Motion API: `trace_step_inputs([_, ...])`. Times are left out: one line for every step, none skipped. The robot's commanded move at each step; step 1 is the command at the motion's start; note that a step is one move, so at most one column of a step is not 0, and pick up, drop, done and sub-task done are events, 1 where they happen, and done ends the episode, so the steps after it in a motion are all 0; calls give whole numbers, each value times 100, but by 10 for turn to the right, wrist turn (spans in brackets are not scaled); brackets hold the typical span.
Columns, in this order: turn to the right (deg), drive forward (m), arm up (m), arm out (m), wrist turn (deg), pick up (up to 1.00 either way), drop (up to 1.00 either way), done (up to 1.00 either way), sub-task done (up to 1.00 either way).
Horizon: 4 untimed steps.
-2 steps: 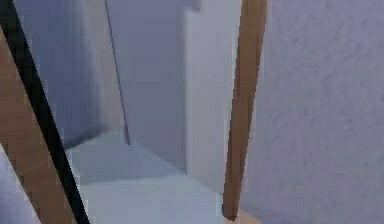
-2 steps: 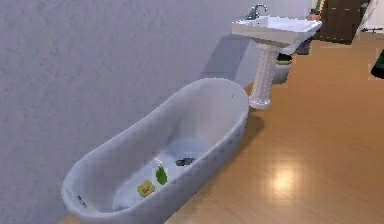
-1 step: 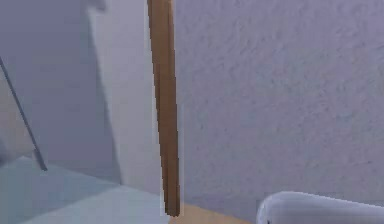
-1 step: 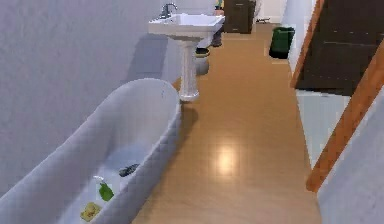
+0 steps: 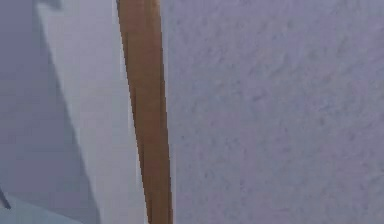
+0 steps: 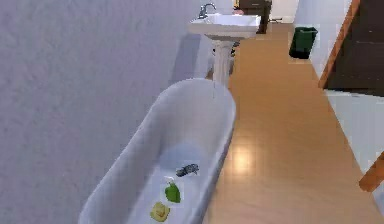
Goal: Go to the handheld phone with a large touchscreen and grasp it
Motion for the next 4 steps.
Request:
trace_step_inputs([-450,0,0,0,0,0,0,0,0])
trace_step_inputs([-150,0,0,0,0,0,0,0,0])
trace_step_inputs([0,25,0,0,0,0,0,0,0])
trace_step_inputs([-120,0,0,0,0,0,0,0,0])
